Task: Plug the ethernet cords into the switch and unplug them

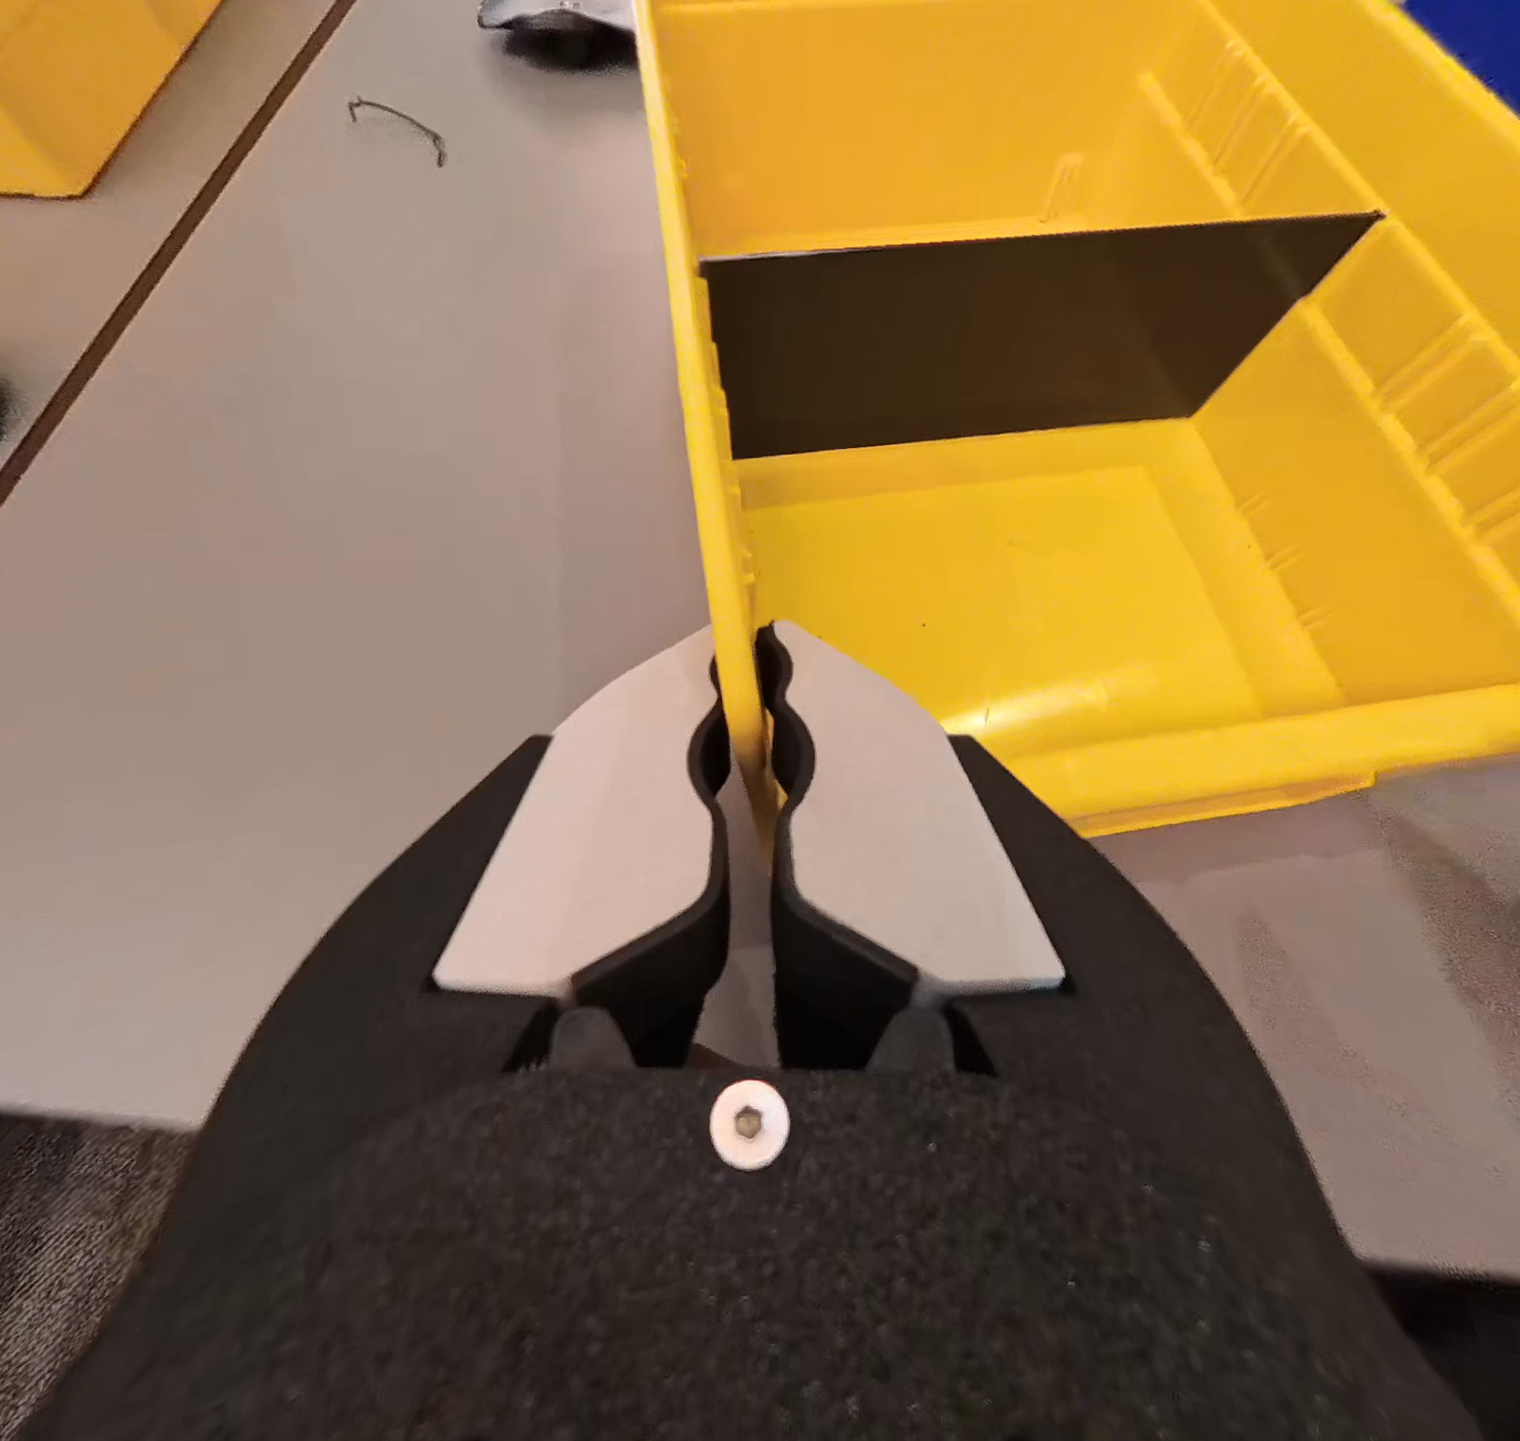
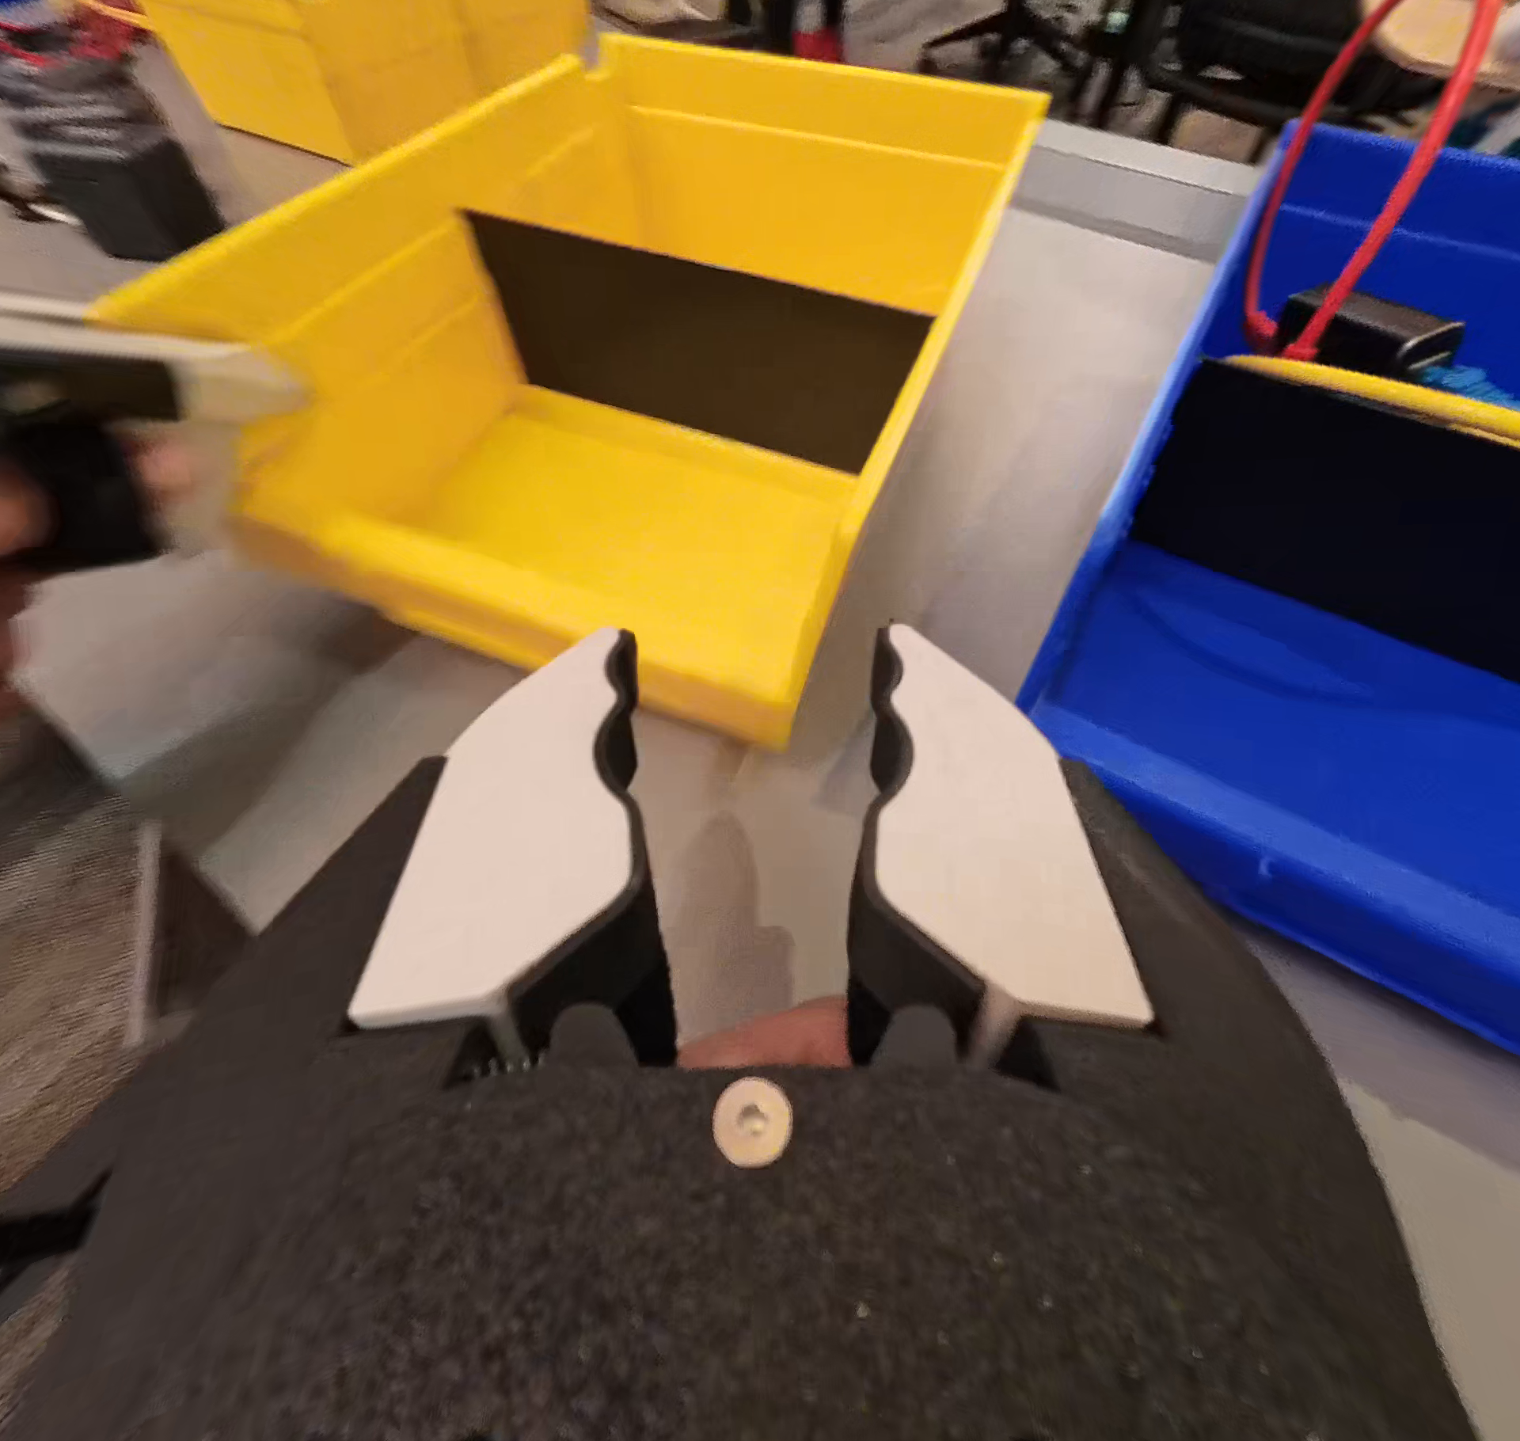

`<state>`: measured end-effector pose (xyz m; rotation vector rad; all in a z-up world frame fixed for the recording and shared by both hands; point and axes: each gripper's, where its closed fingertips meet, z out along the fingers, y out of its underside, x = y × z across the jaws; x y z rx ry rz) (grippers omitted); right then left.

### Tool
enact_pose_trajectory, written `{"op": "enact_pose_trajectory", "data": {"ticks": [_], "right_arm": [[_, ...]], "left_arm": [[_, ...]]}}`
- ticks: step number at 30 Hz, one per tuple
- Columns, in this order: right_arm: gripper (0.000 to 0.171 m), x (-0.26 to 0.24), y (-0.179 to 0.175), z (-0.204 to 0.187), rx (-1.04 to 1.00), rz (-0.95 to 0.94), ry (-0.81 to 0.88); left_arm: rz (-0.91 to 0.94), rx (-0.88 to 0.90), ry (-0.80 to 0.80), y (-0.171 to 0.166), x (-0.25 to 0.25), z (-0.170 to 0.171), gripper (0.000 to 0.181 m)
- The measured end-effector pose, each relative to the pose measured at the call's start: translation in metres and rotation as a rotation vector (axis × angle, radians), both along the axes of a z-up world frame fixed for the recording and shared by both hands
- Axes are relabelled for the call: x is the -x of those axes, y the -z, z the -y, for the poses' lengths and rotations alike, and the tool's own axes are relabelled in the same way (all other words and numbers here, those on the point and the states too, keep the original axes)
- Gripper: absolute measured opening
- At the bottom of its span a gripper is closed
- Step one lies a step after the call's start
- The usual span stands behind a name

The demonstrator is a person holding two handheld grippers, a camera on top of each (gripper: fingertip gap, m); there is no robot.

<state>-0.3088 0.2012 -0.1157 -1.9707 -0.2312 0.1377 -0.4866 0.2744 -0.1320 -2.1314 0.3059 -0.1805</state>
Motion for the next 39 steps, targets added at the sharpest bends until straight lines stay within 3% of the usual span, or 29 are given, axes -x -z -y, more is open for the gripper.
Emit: {"op": "enact_pose_trajectory", "data": {"ticks": [2, 3, 4, 9, 15, 20, 26, 30, 33, 39], "right_arm": [[0.042, 0.000, 0.011, -0.013, 0.036, 0.040, 0.068], [0.014, -0.002, 0.019, -0.014, 0.083, 0.048, 0.097], [0.007, -0.002, 0.023, -0.012, 0.116, 0.041, 0.113], [0.005, 0.010, 0.003, 0.004, 0.066, 0.074, 0.050], [0.002, -0.018, -0.085, 0.026, -0.205, 0.111, 0.041], [0.002, -0.100, -0.150, 0.048, -0.349, 0.158, 0.182], [0.003, -0.280, -0.184, 0.081, -0.333, 0.172, 0.454], [0.007, -0.414, -0.164, 0.117, -0.251, 0.185, 0.641], [0.004, -0.490, -0.124, 0.143, -0.202, 0.055, 0.713], [0.002, -0.566, -0.030, 0.171, -0.043, -0.077, 0.779]], "left_arm": [[-0.009, 0.003, 0.001, 0.002, 0.005, 0.023, 0.004], [-0.004, 0.007, -0.014, 0.003, 0.009, 0.032, 0.004], [0.009, 0.007, -0.028, 0.003, 0.013, 0.040, 0.004], [0.035, -0.048, -0.092, -0.014, 0.025, 0.067, 0.003], [0.067, -0.301, -0.110, -0.070, -0.007, 0.114, 0.006], [0.165, -0.399, -0.003, -0.124, -0.093, 0.106, 0.006], [0.191, -0.370, 0.251, -0.174, -0.278, 0.097, 0.006], [0.165, -0.336, 0.405, -0.168, -0.415, 0.113, 0.009], [0.096, -0.317, 0.475, -0.136, -0.496, 0.129, 0.007], [0.041, -0.174, 0.520, -0.049, -0.576, 0.146, 0.005]]}}
